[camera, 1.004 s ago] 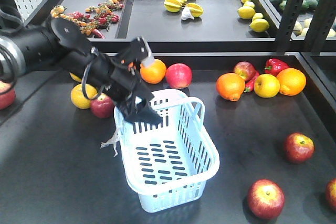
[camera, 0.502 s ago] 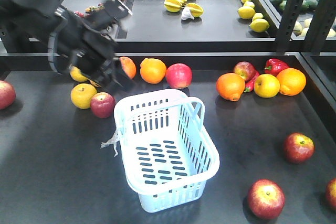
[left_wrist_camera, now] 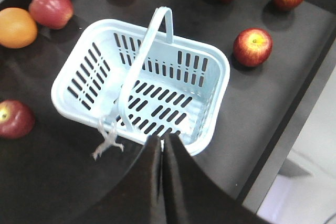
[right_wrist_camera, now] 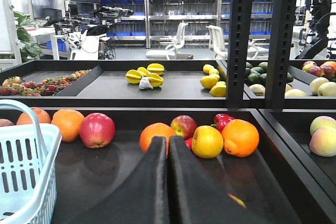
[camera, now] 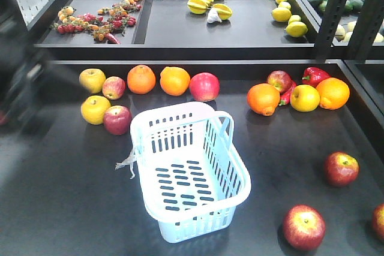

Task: Pick three apples into basket with both arms
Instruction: 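Open the left gripper and lift it away from the basket handle, then reach the right gripper down onto the red apple nearest the robot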

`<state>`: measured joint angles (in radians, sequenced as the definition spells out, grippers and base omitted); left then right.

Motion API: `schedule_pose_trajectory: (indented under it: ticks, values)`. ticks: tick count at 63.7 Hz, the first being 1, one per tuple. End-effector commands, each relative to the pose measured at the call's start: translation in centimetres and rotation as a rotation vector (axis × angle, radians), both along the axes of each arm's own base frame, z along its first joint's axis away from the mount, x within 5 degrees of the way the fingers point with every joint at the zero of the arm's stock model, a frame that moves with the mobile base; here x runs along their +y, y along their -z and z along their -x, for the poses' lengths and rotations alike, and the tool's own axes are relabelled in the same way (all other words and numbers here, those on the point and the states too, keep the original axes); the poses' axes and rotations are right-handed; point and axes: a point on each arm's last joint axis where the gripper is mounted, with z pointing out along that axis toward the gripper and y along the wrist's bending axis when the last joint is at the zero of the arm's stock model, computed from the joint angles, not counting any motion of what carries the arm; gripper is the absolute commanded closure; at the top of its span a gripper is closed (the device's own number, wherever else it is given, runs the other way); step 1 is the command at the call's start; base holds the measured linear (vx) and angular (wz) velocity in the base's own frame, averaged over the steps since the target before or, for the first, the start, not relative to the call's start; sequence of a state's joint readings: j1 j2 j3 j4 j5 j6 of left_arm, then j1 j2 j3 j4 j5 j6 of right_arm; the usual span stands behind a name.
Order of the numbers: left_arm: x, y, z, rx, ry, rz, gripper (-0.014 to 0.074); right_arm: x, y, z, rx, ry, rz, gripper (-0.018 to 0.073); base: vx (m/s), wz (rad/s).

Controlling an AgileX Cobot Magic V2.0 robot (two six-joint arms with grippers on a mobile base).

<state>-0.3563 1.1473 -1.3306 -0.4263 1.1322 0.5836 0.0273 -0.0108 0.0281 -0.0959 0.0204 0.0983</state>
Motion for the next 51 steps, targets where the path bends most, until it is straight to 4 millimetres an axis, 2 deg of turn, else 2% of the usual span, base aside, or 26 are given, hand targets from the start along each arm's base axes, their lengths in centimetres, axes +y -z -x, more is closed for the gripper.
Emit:
schedule_pose_trajectory:
  ticks: [1,14,21,27,36,41,44,51]
  values:
    - [1.2,-0.4,3.2,-0.134,-0.073,0.131,0.0604,0.0,-0.2,0.1,-0.067,-0.001,0.007,0.0564,0.00,0.00]
    - [3.7,5.9,8.3,-0.152,-0.222,0.245,0.0604,0.0,-0.2,0.1,-0.067,-0.001,0.007,0.0564,0.00,0.00]
    - [4.5,9.8,10.0,-0.126,-0.284,0.284,0.0604,0.0,-0.2,0.1,-0.067,-0.001,0.007,0.0564,0.00,0.00]
    - [5.1,12.3,11.0,-0.139,-0.314,0.300,0.0604,0.0,-0.3,0.1,-0.075,-0.004,-0.024,0.0564,0.00,0.00]
    - [5.5,14.2,11.6,-0.161,-0.344,0.343,0.0604,-0.1,-1.1,0.2,-0.151,-0.031,-0.351,0.0564,0.00,0.00]
    - [5.6,14.4,11.6,-0.172,-0.351,0.352,0.0604,-0.3,-1.8,0.4,-0.196,-0.049,-0.530,0.0564,0.00,0.00]
    - [5.6,14.4,11.6,-0.174,-0.353,0.352,0.0604,-0.3,-2.9,0.6,-0.218,-0.064,-0.617,0.0564,0.00,0.00]
    - [5.6,14.4,11.5,-0.179,-0.354,0.351,0.0604,-0.2,-6.0,1.3,-0.236,-0.089,-0.611,0.0564,0.00,0.00]
